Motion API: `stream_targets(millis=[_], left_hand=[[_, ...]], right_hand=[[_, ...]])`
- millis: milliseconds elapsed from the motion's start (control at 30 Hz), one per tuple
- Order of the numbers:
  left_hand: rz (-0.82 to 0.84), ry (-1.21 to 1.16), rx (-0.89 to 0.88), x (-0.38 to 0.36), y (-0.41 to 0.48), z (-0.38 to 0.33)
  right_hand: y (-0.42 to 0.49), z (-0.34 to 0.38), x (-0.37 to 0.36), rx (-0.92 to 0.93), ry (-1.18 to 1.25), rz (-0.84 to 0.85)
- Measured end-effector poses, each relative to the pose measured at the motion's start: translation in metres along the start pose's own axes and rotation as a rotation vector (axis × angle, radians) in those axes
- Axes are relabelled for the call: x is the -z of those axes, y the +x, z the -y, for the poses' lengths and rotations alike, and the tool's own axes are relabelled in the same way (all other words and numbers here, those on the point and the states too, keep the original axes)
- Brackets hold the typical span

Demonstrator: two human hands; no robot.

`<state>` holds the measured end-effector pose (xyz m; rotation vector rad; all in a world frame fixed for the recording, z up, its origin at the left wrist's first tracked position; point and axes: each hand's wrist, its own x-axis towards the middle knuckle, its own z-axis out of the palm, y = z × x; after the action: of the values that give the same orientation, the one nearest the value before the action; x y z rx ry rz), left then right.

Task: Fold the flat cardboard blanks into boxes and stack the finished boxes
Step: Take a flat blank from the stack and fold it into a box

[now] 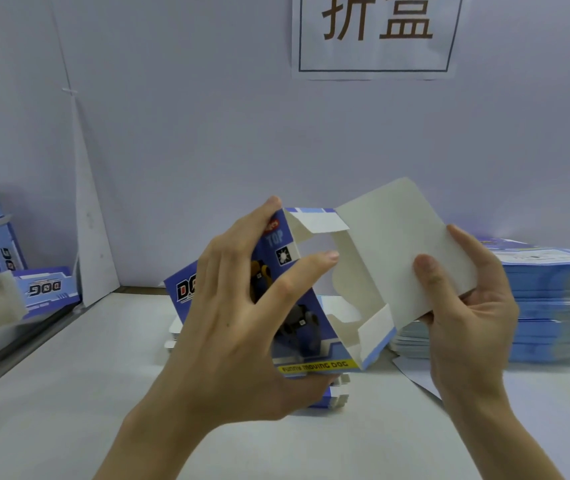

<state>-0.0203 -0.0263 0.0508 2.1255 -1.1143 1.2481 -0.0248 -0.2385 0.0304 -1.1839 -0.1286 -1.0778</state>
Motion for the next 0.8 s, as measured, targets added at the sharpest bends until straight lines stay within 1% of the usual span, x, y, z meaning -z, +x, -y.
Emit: stream_targets(millis=[367,500,600,733,800], left_hand=[[0.012,0.012,0.026,-0.002,0.0,-0.002],[0.035,-0.006,0.032,-0.001,0.0,-0.001],[0.04,-0.016,0.033,0.0,0.0,0.0],[0.043,0.0,0.01,-0.002,0.001,0.0],[0.037,0.007,-0.003,-0.004,0.0,-0.001]], right_hand=[[-0.002,0.004,-0.003,0.249,-0.079,-0.098],[-0.003,0.005,-0.001,0.319,-0.092,-0.09],[-0.004,0.003,-0.001,0.326,-0.129,-0.069],[-0.002,0.007,-0.001,0.322,-0.118,-0.013],[0.001,0.011,0.001,0.237,-0.041,0.053]])
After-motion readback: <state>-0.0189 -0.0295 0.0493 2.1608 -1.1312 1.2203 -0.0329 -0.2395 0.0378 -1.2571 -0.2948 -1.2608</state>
